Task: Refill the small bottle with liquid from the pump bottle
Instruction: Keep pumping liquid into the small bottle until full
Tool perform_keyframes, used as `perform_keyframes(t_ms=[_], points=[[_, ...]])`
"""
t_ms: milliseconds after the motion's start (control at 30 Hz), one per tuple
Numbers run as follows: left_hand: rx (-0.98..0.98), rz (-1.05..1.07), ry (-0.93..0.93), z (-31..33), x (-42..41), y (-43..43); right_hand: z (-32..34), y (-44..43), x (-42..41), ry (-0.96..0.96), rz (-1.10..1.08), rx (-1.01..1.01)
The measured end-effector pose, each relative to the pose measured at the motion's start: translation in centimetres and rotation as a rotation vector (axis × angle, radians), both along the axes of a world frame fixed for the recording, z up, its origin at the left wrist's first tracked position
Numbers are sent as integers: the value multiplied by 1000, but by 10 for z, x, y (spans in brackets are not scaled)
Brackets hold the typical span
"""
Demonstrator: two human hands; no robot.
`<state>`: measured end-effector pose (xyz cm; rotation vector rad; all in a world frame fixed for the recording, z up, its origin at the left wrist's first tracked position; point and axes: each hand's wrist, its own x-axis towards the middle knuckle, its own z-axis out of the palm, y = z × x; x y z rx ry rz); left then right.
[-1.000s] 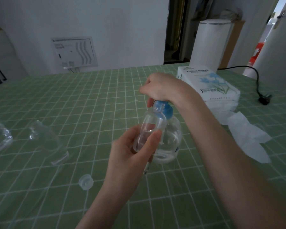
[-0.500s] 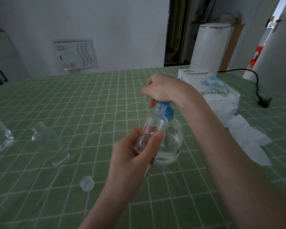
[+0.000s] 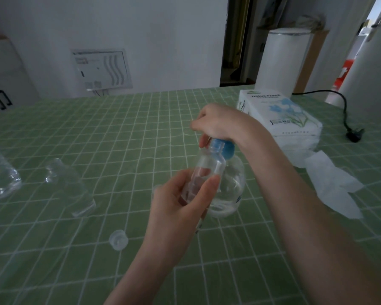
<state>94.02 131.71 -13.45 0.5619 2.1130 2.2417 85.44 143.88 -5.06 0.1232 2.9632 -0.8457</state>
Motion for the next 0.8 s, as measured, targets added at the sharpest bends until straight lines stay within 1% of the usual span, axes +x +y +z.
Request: perform_keyframes(t_ms=[167,600,800], points=[[-1,-3,11,0,-1,1,7,1,-3,57,-23,12],[-41,7,2,0,1,1,0,1,-3,-16,1,-6],[-33,8,-9,0,1,1,0,1,-1,33,-11,-34]])
